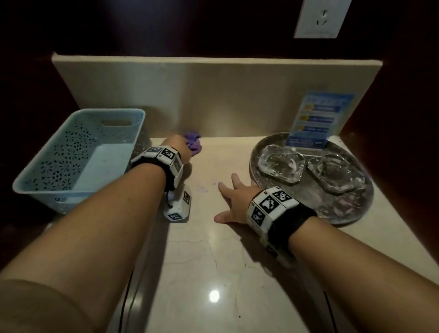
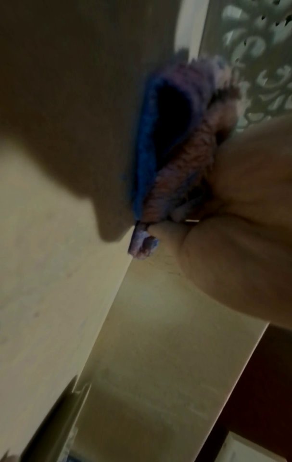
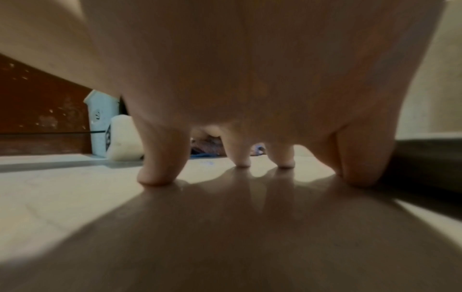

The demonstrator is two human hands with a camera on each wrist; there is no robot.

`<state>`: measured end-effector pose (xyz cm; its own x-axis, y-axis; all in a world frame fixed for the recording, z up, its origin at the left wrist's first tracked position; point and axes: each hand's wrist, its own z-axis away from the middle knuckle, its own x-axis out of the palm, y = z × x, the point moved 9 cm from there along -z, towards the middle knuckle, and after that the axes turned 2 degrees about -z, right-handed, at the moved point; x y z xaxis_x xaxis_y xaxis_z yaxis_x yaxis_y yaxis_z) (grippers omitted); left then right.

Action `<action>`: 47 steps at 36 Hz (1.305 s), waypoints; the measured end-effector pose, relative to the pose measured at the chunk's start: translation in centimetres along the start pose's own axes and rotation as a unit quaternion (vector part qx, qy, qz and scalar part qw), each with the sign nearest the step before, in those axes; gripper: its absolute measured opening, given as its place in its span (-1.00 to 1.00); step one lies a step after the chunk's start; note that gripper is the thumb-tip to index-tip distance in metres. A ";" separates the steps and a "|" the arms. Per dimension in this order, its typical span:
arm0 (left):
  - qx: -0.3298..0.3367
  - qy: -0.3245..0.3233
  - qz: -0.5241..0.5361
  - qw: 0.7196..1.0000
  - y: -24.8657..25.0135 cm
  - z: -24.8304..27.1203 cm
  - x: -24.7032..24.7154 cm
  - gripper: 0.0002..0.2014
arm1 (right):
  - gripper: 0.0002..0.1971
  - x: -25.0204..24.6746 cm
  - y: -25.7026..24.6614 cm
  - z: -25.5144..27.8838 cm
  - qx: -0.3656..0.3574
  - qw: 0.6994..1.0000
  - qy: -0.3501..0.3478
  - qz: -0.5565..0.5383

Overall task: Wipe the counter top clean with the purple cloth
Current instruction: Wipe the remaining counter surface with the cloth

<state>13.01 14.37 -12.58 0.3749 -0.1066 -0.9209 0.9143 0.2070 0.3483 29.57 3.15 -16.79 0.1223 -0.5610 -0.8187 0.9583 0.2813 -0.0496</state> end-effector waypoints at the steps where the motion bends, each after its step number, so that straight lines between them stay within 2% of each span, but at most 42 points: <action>1: 0.020 -0.016 0.007 1.000 0.4 0.0 0.5 -0.81 | -0.06 0.0 0.0 0.0 0.000 1.000 0.000 0.000; 2: 0.038 -0.031 0.014 0.999 0.8 0.1 1.0 -0.92 | -0.06 0.0 0.0 0.0 -0.001 1.000 0.001 0.001; 3: 0.053 -0.040 0.016 0.998 1.1 0.2 1.3 -0.92 | -0.06 0.0 0.0 0.0 -0.002 1.000 0.002 0.001; 8: 0.101 -0.071 0.006 0.992 2.7 1.8 2.5 -0.67 | -0.06 0.1 0.0 0.0 -0.001 1.000 0.000 0.007; 11: 0.124 -0.088 -0.011 0.988 3.4 3.5 3.2 -0.59 | -0.06 0.1 0.0 -0.2 -0.004 1.000 0.003 0.004; 18: 0.170 -0.126 0.003 0.977 3.6 8.5 4.4 -0.70 | -0.11 -0.3 -0.2 0.1 -0.014 0.999 0.034 0.026; 22: 0.154 -0.100 -0.012 0.983 2.2 9.0 3.4 -0.67 | -0.11 -0.5 -0.2 0.2 -0.009 0.998 0.051 0.027; 27: 0.102 -0.043 -0.134 0.985 0.0 7.6 1.6 -0.67 | -0.07 -0.3 0.1 0.6 0.010 0.999 0.035 0.020; 34: 0.094 -0.078 -0.169 0.978 0.7 6.4 3.0 -0.70 | -0.14 1.1 0.9 1.8 0.008 0.999 0.044 -0.008; 38: 0.131 -0.102 -0.146 0.975 2.7 7.7 4.3 -0.78 | -0.15 2.0 1.8 2.8 0.003 0.999 0.044 -0.003; 44: 0.169 -0.140 -0.108 0.970 4.7 12.0 6.5 -0.58 | -0.18 2.1 1.9 3.6 0.008 0.998 0.052 0.023; 47: 0.188 -0.151 -0.079 0.967 4.9 14.4 7.4 -0.59 | -0.24 1.8 1.5 3.9 0.002 0.998 0.062 0.023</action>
<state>22.44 0.54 -15.15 0.2028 -0.3990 -0.8943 0.9336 -0.1968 0.2995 32.27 -0.46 -16.11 0.1341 -0.4458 -0.8850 0.9535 0.3013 -0.0073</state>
